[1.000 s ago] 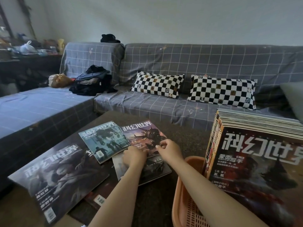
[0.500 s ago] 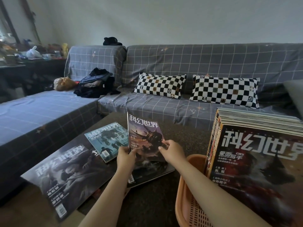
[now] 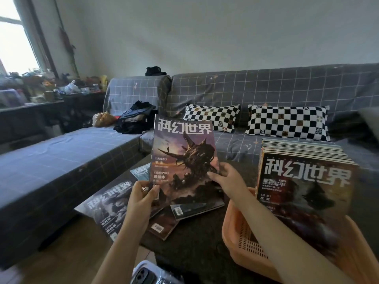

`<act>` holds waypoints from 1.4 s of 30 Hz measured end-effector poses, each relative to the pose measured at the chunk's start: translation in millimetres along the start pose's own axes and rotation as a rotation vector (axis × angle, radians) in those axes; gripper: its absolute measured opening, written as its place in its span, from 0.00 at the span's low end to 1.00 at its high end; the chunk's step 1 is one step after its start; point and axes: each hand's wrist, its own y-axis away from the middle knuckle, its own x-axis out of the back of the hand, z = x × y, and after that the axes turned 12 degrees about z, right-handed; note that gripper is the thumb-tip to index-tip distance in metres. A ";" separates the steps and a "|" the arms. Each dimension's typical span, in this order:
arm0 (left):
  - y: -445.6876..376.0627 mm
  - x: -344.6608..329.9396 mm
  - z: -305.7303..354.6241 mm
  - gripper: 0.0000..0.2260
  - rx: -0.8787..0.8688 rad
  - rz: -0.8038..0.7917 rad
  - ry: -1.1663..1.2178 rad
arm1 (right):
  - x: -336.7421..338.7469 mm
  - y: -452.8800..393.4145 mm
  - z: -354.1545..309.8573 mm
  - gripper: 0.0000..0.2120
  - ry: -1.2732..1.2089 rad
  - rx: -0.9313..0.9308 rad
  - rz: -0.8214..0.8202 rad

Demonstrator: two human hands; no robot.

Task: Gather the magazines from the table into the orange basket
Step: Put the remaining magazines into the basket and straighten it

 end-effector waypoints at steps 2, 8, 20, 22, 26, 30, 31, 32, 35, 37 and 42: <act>18.1 3.2 4.8 0.03 -0.021 -0.049 0.009 | 17.5 19.3 -4.8 0.13 -0.060 0.007 0.006; 63.6 -11.1 11.1 0.06 -0.068 -0.227 0.020 | 79.6 67.5 -5.6 0.17 -0.038 0.000 0.069; 115.7 -115.6 -3.4 0.11 -0.022 -0.529 -0.045 | 202.0 103.2 10.9 0.15 0.044 -0.036 0.329; 116.3 -135.5 -11.8 0.10 -0.060 -0.501 -0.158 | 214.9 104.1 18.5 0.14 0.104 -0.025 0.375; 121.4 -157.9 -25.3 0.10 -0.208 -0.484 -0.348 | 229.5 103.6 36.3 0.08 0.325 0.017 0.469; 126.4 -170.8 -35.6 0.10 -0.302 -0.440 -0.554 | 236.3 102.2 57.7 0.09 0.539 0.017 0.542; 126.9 -173.7 -38.5 0.09 -0.331 -0.426 -0.603 | 236.6 101.5 62.4 0.12 0.554 0.019 0.557; 127.6 -175.8 -41.0 0.08 -0.360 -0.415 -0.648 | 236.3 100.8 66.5 0.15 0.557 0.023 0.570; 128.7 -181.1 -45.8 0.08 -0.447 -0.405 -0.771 | 233.5 98.2 73.3 0.20 0.588 0.036 0.598; 128.0 -184.1 -47.5 0.07 -0.496 -0.394 -0.843 | 232.4 97.5 74.5 0.20 0.616 0.059 0.601; 128.1 -185.9 -52.4 0.08 -0.525 -0.363 -0.919 | 232.0 97.7 78.3 0.19 0.627 0.138 0.579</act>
